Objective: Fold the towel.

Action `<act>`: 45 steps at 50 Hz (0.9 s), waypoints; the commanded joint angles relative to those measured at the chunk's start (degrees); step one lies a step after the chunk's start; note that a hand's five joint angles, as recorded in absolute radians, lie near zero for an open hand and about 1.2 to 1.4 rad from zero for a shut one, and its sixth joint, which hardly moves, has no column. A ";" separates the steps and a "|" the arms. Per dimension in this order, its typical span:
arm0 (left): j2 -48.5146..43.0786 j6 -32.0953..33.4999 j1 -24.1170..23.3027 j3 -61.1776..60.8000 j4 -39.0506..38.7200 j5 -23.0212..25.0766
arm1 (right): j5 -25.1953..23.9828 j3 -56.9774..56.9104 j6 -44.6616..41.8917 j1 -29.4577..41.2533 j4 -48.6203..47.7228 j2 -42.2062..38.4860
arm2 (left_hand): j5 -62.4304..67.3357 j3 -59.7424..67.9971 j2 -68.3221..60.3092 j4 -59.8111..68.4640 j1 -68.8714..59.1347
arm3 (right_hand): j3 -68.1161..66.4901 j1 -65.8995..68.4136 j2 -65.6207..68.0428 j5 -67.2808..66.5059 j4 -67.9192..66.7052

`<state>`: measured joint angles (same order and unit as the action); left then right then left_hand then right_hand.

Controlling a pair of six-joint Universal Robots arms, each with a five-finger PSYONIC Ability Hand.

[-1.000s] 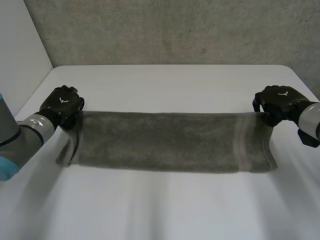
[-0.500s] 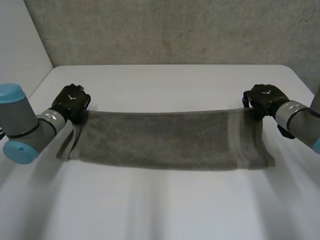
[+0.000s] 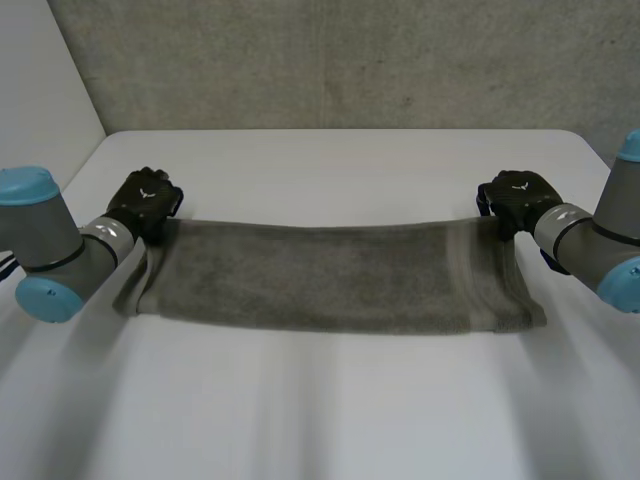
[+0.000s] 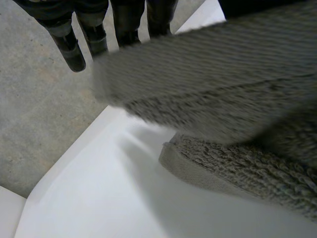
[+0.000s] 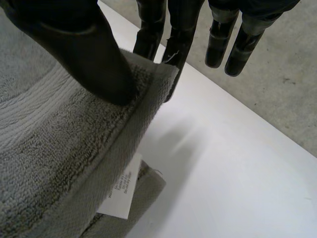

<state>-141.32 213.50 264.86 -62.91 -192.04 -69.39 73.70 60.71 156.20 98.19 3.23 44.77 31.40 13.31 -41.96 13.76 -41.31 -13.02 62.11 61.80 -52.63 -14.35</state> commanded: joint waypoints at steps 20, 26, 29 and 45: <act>3.50 -0.98 -0.58 -0.90 0.09 -2.24 | 4.88 1.60 -0.99 0.77 -1.64 2.07 | -24.46 -3.31 25.01 -3.76 24.37 | 3.02 -52.11 -51.80 52.63 4.35; 9.39 -5.64 -0.75 -5.12 -0.35 -1.36 | 4.18 7.21 -0.29 0.25 -1.73 11.71 | -28.16 -3.31 28.71 -3.76 28.07 | 3.02 -52.11 -51.80 52.63 4.35; 12.89 -8.88 -0.84 -7.57 -0.52 -1.36 | 3.48 11.16 -0.46 0.07 -1.64 17.16 | -28.16 -3.31 28.71 -3.76 28.07 | 3.02 -52.11 -51.80 52.63 4.35; 24.60 -25.59 0.22 -24.53 0.00 4.08 | -2.06 36.30 -3.71 -0.19 -4.97 25.63 | -28.16 -3.31 28.71 -3.76 28.07 | 3.02 -52.11 -51.80 52.63 4.35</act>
<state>-117.78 192.20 264.51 -83.10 -192.21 -67.03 74.42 89.46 154.30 98.23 1.08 70.40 4.72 13.31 -16.87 13.76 -19.19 -13.02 13.39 14.61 -3.72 -14.35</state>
